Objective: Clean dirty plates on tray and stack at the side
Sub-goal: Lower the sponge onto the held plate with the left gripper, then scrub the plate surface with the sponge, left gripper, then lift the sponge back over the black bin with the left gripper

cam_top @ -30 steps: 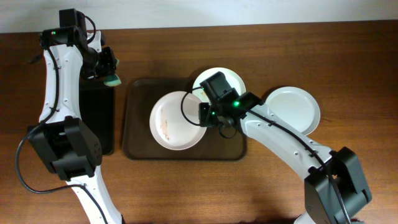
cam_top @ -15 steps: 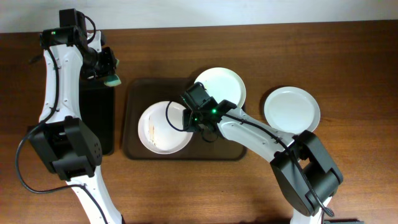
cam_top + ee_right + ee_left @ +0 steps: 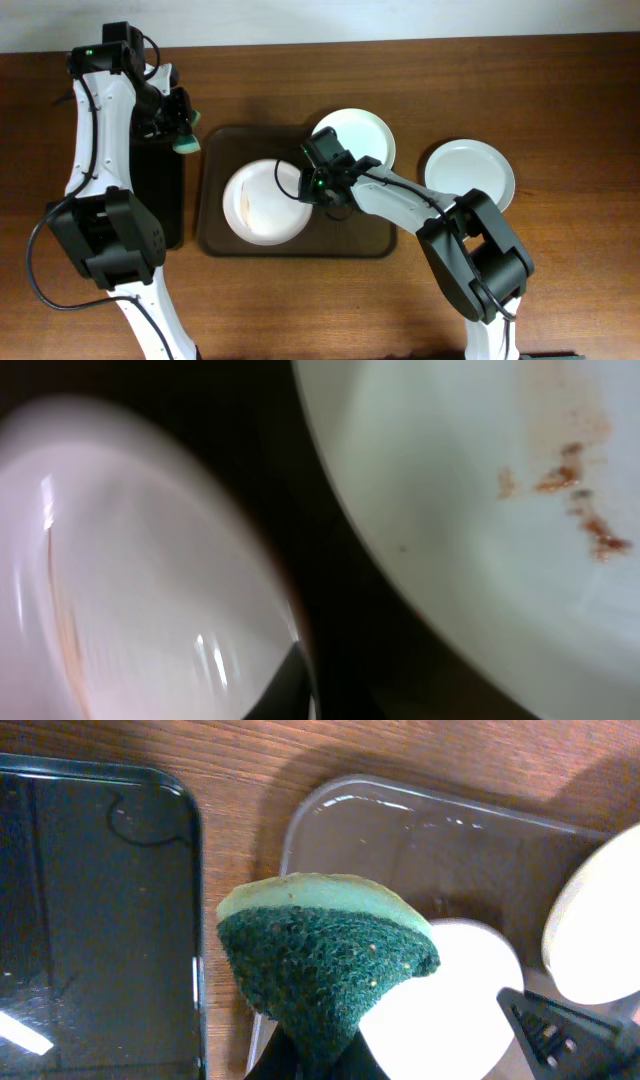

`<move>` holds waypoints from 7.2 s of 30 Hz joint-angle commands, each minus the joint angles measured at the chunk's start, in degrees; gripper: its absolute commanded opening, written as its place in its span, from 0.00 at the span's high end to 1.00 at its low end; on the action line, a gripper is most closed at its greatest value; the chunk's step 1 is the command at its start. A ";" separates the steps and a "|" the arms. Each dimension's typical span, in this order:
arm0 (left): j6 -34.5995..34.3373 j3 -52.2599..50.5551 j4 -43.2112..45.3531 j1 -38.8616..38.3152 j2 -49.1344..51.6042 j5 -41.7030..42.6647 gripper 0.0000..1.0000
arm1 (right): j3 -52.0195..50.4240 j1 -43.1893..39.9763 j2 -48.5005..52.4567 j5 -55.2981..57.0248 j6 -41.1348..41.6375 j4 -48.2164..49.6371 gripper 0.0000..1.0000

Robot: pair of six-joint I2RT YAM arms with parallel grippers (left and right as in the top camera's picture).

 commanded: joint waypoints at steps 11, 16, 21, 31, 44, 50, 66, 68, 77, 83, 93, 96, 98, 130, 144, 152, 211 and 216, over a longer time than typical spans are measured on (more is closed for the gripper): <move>9.16 -9.46 1.66 -8.79 -0.15 1.77 0.99 | 0.79 -0.35 1.62 -2.51 2.89 1.99 0.96; 9.11 -23.96 17.35 -11.06 -0.15 0.17 0.99 | 0.79 -0.35 1.62 -2.71 2.69 1.99 0.96; 9.11 -34.49 27.36 -11.06 -0.15 -5.49 0.99 | 0.79 -0.37 1.62 -2.69 2.69 2.01 0.96; 8.81 -37.94 14.05 -11.06 -0.15 -1.36 0.99 | 0.81 -0.37 1.62 -2.67 2.69 2.01 0.96; -12.07 -44.50 29.79 -11.06 0.02 -22.43 0.99 | 0.79 -0.42 1.62 -2.45 2.25 2.23 0.96; -14.53 -50.77 27.69 -13.38 0.02 -16.48 1.00 | 0.79 -0.42 1.62 -2.45 2.25 2.23 0.96; -3.56 -62.86 48.50 -19.85 -2.05 -18.12 1.00 | 0.79 -0.42 1.62 -2.03 2.25 2.25 0.96; -3.54 -62.86 45.18 -19.85 -5.05 -18.16 1.00 | 0.79 -0.42 1.62 -2.05 2.27 2.25 0.96; -4.96 -67.04 47.32 -19.82 -9.01 -25.33 1.00 | 0.79 -0.42 1.62 -2.03 2.25 2.29 0.96; -9.77 -75.63 68.46 -19.82 -9.01 -29.22 1.00 | 0.79 -0.42 1.62 -2.03 2.25 2.40 0.96; 9.38 -74.40 76.50 -22.05 -10.58 -20.31 1.00 | 0.79 -0.42 1.62 -2.03 2.27 2.43 0.96; 12.44 -74.40 73.44 -22.03 -14.51 -12.59 1.00 | 0.79 -0.42 1.62 -2.03 2.27 2.40 0.96; 13.20 -74.40 71.54 -22.03 -17.68 -10.32 1.00 | 0.79 -0.42 1.62 -2.05 2.25 2.40 0.96; 11.67 -74.40 74.82 -12.52 -17.38 9.97 1.00 | 0.79 -0.42 1.62 -2.05 2.27 2.38 0.96; 0.59 -73.57 60.81 -12.48 -16.81 -15.08 1.00 | 0.79 -0.42 1.62 -2.27 2.25 2.40 0.96; 2.64 -66.10 49.55 -12.63 -16.33 7.48 1.00 | 0.79 -0.42 1.62 -2.49 2.25 2.38 0.96; 4.98 -17.11 11.65 -5.66 -8.63 0.81 1.00 | 0.79 -0.42 1.62 -4.17 1.62 0.59 0.87; 5.01 -17.14 12.11 -2.34 -8.61 0.83 1.00 | 0.85 -0.42 1.53 -4.92 1.57 0.28 0.96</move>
